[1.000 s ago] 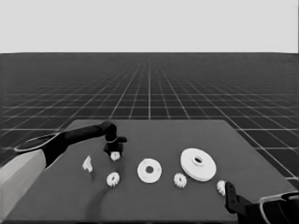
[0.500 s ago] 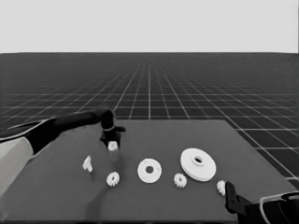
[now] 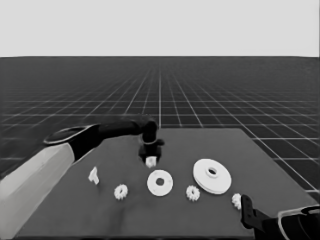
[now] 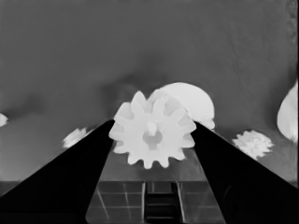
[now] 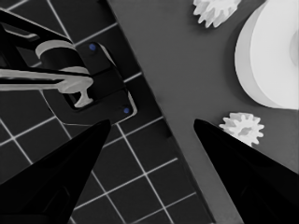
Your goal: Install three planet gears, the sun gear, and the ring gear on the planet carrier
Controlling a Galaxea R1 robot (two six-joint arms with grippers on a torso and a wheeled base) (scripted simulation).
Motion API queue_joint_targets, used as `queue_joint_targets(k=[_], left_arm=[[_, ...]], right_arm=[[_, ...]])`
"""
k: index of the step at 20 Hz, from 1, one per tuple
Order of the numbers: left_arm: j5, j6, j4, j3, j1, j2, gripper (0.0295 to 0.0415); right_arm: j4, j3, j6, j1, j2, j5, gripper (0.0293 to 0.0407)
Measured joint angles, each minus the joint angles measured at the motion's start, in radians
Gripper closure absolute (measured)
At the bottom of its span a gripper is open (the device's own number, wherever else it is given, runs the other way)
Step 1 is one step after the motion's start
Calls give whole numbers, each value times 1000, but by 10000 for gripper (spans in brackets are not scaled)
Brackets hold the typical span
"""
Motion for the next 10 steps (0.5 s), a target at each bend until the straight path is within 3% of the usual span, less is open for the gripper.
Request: queue_joint_targets(k=[6, 8, 10], left_arm=[[2, -11, 1, -52, 1, 60, 398], [-40, 25, 87, -118, 96, 82, 398], [-59, 44, 114, -154, 129, 94, 398]], right_arm=[[0, 0, 0, 0, 0, 0, 315], [0, 0, 0, 0, 0, 0, 315], [0, 0, 0, 0, 0, 0, 315]])
